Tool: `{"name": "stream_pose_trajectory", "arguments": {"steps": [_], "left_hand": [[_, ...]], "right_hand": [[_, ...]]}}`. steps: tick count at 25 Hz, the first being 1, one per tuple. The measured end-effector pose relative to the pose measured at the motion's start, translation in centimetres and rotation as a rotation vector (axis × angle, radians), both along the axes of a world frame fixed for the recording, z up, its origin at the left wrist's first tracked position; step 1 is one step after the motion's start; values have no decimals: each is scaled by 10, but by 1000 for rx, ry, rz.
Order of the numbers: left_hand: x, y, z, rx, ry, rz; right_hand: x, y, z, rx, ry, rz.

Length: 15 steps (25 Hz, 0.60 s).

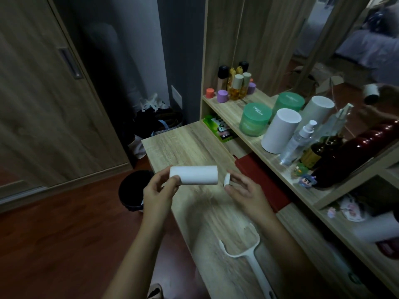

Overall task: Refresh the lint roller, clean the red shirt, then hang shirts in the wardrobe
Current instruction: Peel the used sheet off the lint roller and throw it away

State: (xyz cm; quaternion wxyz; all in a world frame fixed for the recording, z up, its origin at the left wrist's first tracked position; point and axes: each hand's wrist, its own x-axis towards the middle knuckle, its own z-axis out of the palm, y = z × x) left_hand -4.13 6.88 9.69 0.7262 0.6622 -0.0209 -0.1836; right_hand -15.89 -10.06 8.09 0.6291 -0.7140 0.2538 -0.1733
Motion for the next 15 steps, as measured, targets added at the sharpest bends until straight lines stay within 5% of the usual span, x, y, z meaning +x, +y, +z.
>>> {"name": "stream_pose_trajectory", "arguments": {"steps": [6, 15], "left_hand": [[-6, -3, 8, 21, -54, -100], [-10, -14, 2, -83, -32, -159]], "right_hand": [[-10, 7, 26, 98, -65, 82], [-18, 3, 31, -35, -9, 58]]}}
